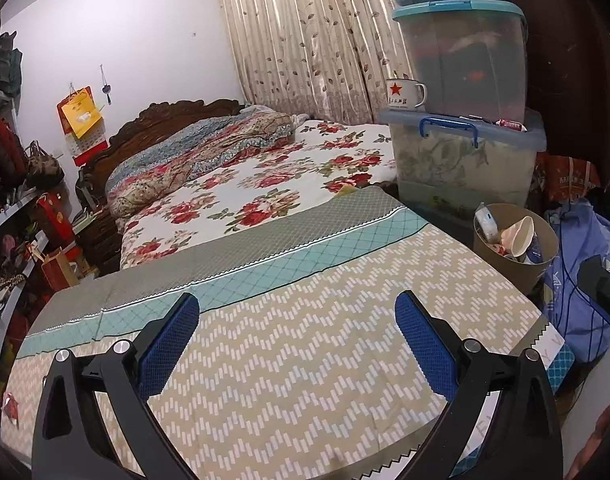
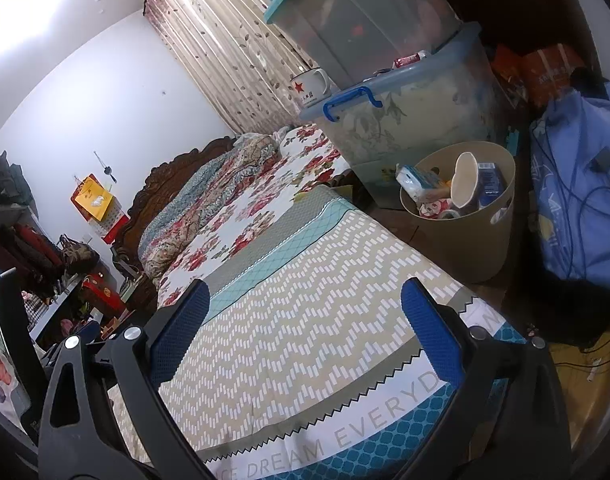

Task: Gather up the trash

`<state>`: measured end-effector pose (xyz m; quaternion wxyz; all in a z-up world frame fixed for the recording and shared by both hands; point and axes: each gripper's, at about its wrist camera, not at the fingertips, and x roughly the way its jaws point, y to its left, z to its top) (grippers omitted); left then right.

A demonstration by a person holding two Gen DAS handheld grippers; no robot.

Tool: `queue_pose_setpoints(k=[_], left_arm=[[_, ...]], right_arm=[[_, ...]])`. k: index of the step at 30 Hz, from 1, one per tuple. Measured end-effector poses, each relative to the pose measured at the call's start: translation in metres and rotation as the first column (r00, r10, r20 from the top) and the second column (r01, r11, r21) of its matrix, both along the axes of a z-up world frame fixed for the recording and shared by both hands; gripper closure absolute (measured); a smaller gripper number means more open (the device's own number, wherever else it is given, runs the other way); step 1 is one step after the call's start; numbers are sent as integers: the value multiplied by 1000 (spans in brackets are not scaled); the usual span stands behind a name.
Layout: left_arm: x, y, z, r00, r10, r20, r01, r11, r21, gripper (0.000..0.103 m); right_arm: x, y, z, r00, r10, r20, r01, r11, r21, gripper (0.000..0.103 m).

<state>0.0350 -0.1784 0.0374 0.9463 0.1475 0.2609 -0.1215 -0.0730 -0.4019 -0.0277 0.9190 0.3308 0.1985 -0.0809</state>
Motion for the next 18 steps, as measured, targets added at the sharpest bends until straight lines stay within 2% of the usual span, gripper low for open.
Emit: queue_pose_setpoints(k=[8, 18], left_arm=[[-9, -2, 1, 1000, -9, 11, 9, 1000, 14, 8], [-21, -9, 3, 998, -64, -15, 64, 998, -14, 8]], right_arm=[[-6, 1, 0, 1000, 2, 4, -2, 1000, 0, 6], [-22, 3, 3, 1000, -13, 2, 13, 1000, -9, 4]])
